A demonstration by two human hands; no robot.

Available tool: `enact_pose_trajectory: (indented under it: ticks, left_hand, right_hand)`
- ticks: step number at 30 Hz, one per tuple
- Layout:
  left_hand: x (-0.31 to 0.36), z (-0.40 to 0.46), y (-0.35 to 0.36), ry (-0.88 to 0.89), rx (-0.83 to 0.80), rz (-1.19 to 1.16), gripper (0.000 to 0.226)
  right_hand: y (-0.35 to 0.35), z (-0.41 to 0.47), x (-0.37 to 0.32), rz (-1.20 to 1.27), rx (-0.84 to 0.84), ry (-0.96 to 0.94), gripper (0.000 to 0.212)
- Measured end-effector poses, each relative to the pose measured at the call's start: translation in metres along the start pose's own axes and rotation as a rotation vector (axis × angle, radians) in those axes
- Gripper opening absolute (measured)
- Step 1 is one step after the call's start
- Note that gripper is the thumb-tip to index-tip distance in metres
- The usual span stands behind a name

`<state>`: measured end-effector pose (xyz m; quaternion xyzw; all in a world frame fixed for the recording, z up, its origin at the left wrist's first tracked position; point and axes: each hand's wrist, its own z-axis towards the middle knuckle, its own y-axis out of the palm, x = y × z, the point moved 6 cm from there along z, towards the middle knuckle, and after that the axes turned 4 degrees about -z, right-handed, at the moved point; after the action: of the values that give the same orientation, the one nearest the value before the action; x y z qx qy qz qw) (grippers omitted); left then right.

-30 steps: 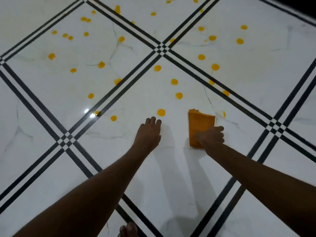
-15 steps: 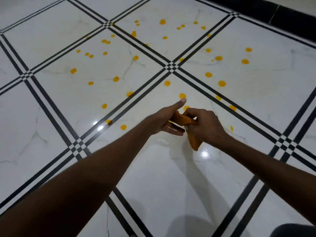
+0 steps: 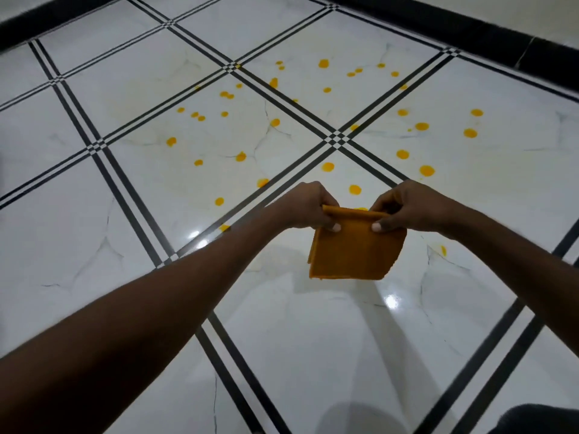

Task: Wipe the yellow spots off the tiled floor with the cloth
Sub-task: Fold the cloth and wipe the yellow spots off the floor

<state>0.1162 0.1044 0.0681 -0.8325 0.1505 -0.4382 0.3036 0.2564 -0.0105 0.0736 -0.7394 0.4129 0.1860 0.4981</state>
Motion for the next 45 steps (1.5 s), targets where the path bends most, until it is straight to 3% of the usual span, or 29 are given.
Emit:
enact_pose_trajectory:
  ticks: [3,7,10,12,14,16,19,22,24,27,32,35,39,41,43,45]
  left_hand:
    - [0.003,0.006,-0.006,0.020,0.122,0.045,0.023]
    - [0.011,0.010,-0.023,0.079,0.392,0.138,0.022]
    - [-0.005,0.012,0.000,0.050,0.515,0.164,0.027]
    - [-0.028,0.013,0.039,-0.010,0.447,0.228,0.035]
    - [-0.059,0.009,0.079,-0.102,0.316,0.255,0.041]
    - [-0.089,0.004,0.096,-0.186,0.323,0.272,0.040]
    - [-0.116,0.004,0.090,-0.259,0.383,0.366,0.040]
    - [-0.133,0.007,0.097,-0.349,0.271,0.395,0.067]
    - [-0.144,0.008,0.110,-0.396,0.168,0.395,0.085]
    - [-0.151,0.007,0.115,-0.373,0.140,0.427,0.092]
    - [-0.162,0.004,0.109,-0.322,0.083,0.450,0.105]
    - [-0.163,0.004,0.108,-0.297,0.099,0.455,0.107]
    - [-0.162,0.003,0.106,-0.280,0.140,0.417,0.109]
    - [-0.161,0.004,0.110,-0.282,0.168,0.412,0.109]
    - [-0.161,0.004,0.114,-0.294,0.174,0.423,0.110]
    - [-0.162,0.004,0.112,-0.306,0.158,0.441,0.111]
  right_hand:
    - [-0.010,0.005,0.002,-0.120,0.074,-0.026,0.010]
    - [-0.031,0.010,-0.004,-0.280,0.396,-0.084,0.024]
    - [-0.007,0.009,0.010,-0.368,0.512,-0.120,0.023]
    - [0.027,0.014,0.036,-0.485,0.450,-0.106,0.022]
    - [0.068,0.018,0.065,-0.622,0.221,-0.004,0.021]
    - [0.095,0.020,0.086,-0.691,0.092,0.049,0.019]
    - [0.092,0.032,0.096,-0.604,0.298,0.033,0.028]
    - [0.081,0.060,0.095,-0.583,0.541,-0.006,0.053]
    - [0.094,0.083,0.097,-0.597,0.464,0.031,0.068]
    - [0.138,0.097,0.101,-0.731,0.364,0.000,0.080]
    - [0.183,0.070,0.100,-0.784,0.321,-0.152,0.081]
    - [0.159,0.091,0.111,-0.829,0.317,-0.257,0.079]
    - [0.090,0.103,0.154,-0.674,0.517,0.165,0.080]
    - [0.106,0.087,0.143,-0.640,0.582,0.232,0.080]
    - [0.145,0.081,0.116,-0.661,0.542,0.114,0.079]
    - [0.157,0.106,0.092,-0.746,0.412,-0.144,0.078]
